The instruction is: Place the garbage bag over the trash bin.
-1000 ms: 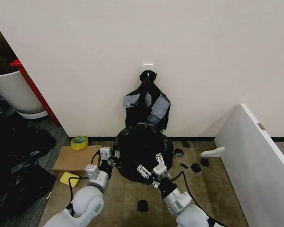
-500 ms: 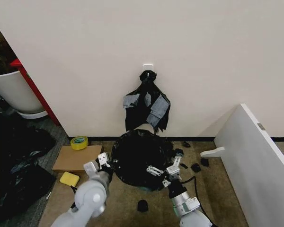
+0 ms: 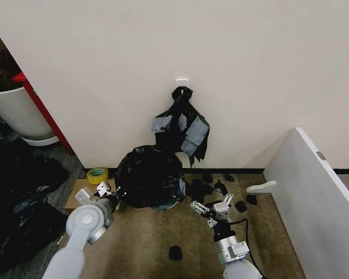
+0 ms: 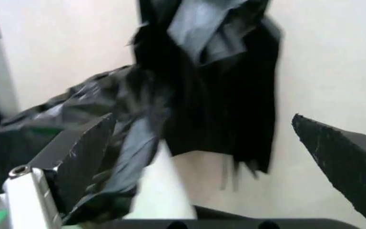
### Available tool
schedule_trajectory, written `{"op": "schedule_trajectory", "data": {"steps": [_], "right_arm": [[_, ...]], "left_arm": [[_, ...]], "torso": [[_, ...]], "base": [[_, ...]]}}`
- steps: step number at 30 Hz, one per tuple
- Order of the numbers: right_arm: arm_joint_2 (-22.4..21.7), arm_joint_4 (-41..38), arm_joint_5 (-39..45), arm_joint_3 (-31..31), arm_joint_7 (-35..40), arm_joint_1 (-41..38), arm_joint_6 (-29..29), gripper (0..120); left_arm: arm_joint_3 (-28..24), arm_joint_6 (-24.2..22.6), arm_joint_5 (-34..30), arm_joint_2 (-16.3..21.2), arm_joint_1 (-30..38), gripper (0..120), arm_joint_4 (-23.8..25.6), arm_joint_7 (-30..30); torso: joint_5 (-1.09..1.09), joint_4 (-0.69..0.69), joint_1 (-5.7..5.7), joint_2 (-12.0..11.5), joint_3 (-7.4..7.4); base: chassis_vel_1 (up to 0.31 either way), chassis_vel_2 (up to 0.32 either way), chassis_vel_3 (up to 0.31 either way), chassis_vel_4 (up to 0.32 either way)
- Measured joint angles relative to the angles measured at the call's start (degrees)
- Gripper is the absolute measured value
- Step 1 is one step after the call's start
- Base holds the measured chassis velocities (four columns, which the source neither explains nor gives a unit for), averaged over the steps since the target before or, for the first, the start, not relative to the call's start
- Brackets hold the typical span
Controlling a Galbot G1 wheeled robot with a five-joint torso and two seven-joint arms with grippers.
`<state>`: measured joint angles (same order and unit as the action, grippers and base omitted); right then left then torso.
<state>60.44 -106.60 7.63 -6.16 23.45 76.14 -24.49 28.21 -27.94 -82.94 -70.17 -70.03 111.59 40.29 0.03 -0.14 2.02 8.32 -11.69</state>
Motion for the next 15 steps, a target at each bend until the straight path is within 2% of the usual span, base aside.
{"op": "schedule_trajectory", "data": {"steps": [15], "right_arm": [[3.7,12.7,-4.3,-0.6,-5.7,-2.9,-4.1,100]], "left_arm": [[0.4,-3.7,-4.1,0.0,-0.8,0,4.3,2.1]], "torso": [[0.00,0.00,0.00,0.0,0.00]], "base": [[0.000,0.000,0.000,0.000]]}}
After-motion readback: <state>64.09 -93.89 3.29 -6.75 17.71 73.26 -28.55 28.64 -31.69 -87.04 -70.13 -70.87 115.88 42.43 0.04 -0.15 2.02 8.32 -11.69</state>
